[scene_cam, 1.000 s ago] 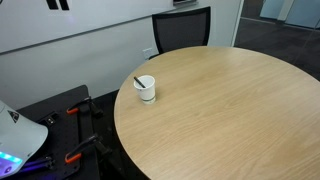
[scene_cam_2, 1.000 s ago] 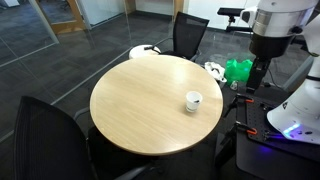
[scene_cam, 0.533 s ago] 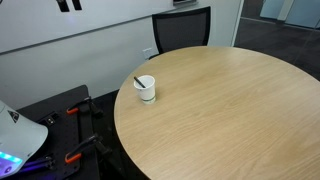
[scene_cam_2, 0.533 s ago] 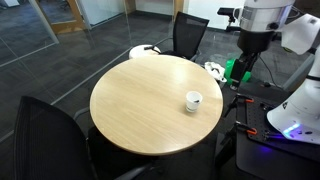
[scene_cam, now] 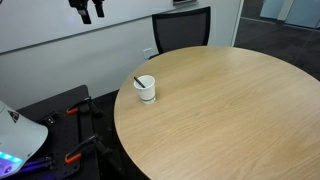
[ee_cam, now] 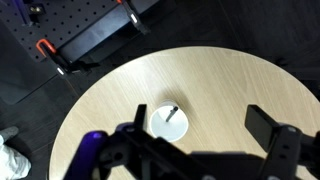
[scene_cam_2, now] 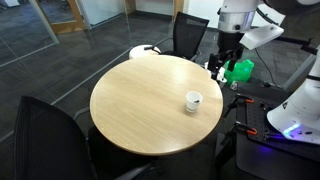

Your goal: Remove the grey pen from the white cup then put it on the table

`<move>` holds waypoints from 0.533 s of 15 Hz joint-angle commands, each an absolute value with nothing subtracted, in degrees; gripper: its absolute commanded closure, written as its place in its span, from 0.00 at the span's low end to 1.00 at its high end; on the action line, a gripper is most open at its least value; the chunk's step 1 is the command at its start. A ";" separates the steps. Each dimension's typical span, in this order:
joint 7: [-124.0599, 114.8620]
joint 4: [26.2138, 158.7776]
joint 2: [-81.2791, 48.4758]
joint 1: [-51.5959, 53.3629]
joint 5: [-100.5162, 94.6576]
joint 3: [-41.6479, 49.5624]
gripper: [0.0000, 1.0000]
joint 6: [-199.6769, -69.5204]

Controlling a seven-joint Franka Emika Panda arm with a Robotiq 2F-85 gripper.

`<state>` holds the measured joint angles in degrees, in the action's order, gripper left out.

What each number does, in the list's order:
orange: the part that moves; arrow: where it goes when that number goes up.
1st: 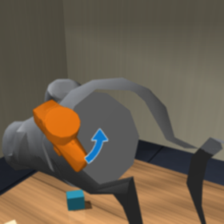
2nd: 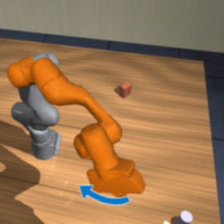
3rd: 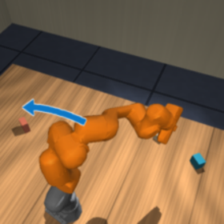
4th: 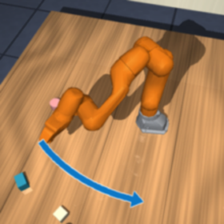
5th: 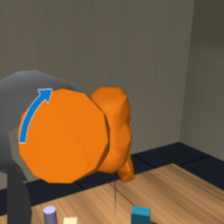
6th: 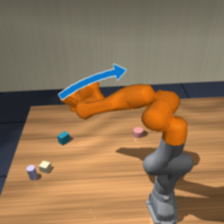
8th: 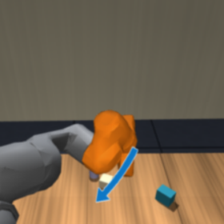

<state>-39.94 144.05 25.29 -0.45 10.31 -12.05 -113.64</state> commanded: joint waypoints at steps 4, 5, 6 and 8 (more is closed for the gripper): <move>-40.80 147.64 19.31 -0.99 11.50 -8.74 0.00 -128.93; -40.88 148.38 18.62 -0.96 11.64 -8.37 0.00 -130.89; -40.82 149.37 17.99 -0.89 11.83 -8.02 0.00 -132.94; -41.33 150.61 16.04 -1.02 11.50 -7.65 0.00 -135.76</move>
